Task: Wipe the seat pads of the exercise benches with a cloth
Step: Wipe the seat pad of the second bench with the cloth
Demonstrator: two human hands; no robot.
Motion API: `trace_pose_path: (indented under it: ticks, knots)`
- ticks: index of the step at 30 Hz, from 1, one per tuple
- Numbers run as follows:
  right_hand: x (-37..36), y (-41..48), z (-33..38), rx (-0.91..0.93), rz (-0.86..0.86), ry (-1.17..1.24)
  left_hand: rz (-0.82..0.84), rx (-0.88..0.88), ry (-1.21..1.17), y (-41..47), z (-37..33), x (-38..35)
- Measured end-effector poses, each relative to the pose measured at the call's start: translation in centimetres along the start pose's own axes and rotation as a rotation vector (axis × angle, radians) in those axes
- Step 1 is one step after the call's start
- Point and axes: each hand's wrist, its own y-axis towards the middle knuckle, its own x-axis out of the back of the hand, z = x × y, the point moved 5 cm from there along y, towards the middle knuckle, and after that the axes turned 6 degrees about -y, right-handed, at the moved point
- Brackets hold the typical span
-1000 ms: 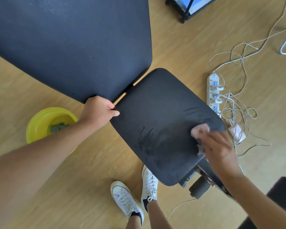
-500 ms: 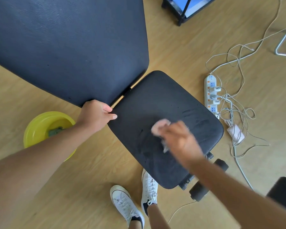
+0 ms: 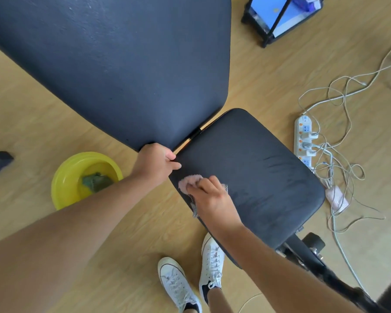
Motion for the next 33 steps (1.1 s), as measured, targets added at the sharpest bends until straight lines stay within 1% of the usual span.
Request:
trace_pose_path:
  ticks: [1,3,4,5,6,8,9,10,11,12,13,14,16,17,18,19,20,22,24,25,26,27,28,30,31,32,33]
  knots:
    - [0.1,2.9,0.0,-0.054,-0.023,0.016,0.009,-0.039,0.021,0.0,-0.1,0.1]
    - [0.4,7.2,-0.4,-0.244,-0.083,0.08,0.041,-0.096,0.038,-0.1,-0.3,0.2]
    - [0.7,8.0,-0.2,-0.295,-0.11,0.095,0.058,-0.115,0.043,-0.1,-0.3,0.2]
    - [0.4,7.4,0.0,-0.279,-0.109,0.083,0.073,-0.135,0.054,-0.1,-0.2,0.3]
    - [-0.1,5.6,0.2,-0.198,-0.055,0.042,0.089,-0.144,0.063,-0.1,-0.1,0.4]
    - [-0.6,-0.9,-0.3,0.039,0.131,-0.054,0.116,-0.118,0.057,-0.1,0.2,0.6]
    - [-0.1,-4.4,-1.3,0.126,0.202,-0.031,0.129,-0.101,0.049,-0.1,0.3,0.6]
    - [0.6,-7.1,-2.7,0.195,0.225,-0.023,0.136,-0.091,0.043,-0.1,0.4,0.5]
    - [1.8,-8.5,-4.2,0.24,0.21,-0.019,0.141,-0.085,0.037,-0.1,0.5,0.4]
    - [2.8,-8.5,-5.8,0.243,0.172,-0.047,0.146,-0.078,0.031,-0.1,0.6,0.3]
    - [3.6,-7.2,-7.4,0.174,0.127,-0.063,0.146,-0.07,0.028,-0.1,0.6,0.2]
    - [4.1,-4.7,-8.8,0.04,0.058,-0.063,0.142,-0.066,0.028,0.0,0.7,0.2]
    - [4.8,1.5,-10.0,-0.304,-0.141,-0.006,0.127,-0.055,0.011,-0.1,0.8,0.4]
    - [4.6,4.3,-9.2,-0.406,-0.225,0.031,0.117,-0.056,0.002,-0.2,0.8,0.3]
    - [4.0,6.7,-7.6,-0.435,-0.267,0.068,0.107,-0.059,0.005,-0.2,0.7,0.3]
    - [3.1,8.2,-5.3,-0.393,-0.269,0.096,0.109,-0.067,0.015,-0.2,0.6,0.4]
    - [2.1,8.4,-2.8,-0.301,-0.237,0.1,0.12,-0.074,0.022,-0.2,0.6,0.4]
    - [0.1,4.8,0.2,-0.046,-0.084,0.049,0.14,-0.074,0.015,-0.2,0.5,0.3]
    - [0.0,-2.2,-1.1,0.137,0.105,0.012,0.139,-0.032,-0.016,-0.2,0.8,0.3]
    - [1.1,-5.5,-3.4,0.169,0.159,0.013,0.125,-0.025,-0.018,-0.1,0.9,0.2]
    - [2.8,-7.7,-6.2,0.127,0.156,0.038,0.112,-0.025,-0.019,-0.1,1.1,0.1]
    - [4.6,-8.6,-9.2,-0.004,0.117,0.073,0.105,-0.03,-0.014,-0.1,1.3,0.1]
    - [6.4,-8.3,-12.3,-0.208,0.044,0.088,0.099,-0.04,-0.004,-0.1,1.4,0.1]
    - [8.4,-5.1,-16.8,-0.686,-0.112,0.077,0.088,-0.066,0.008,0.1,1.3,0.0]
    - [8.5,-2.6,-17.5,-0.831,-0.199,0.084,0.088,-0.075,0.01,0.1,1.2,0.0]
    - [8.1,0.3,-17.2,-0.886,-0.283,0.116,0.086,-0.08,0.014,0.1,1.1,0.0]
    - [7.4,3.2,-15.8,-0.883,-0.333,0.162,0.086,-0.082,0.024,0.0,1.1,0.0]
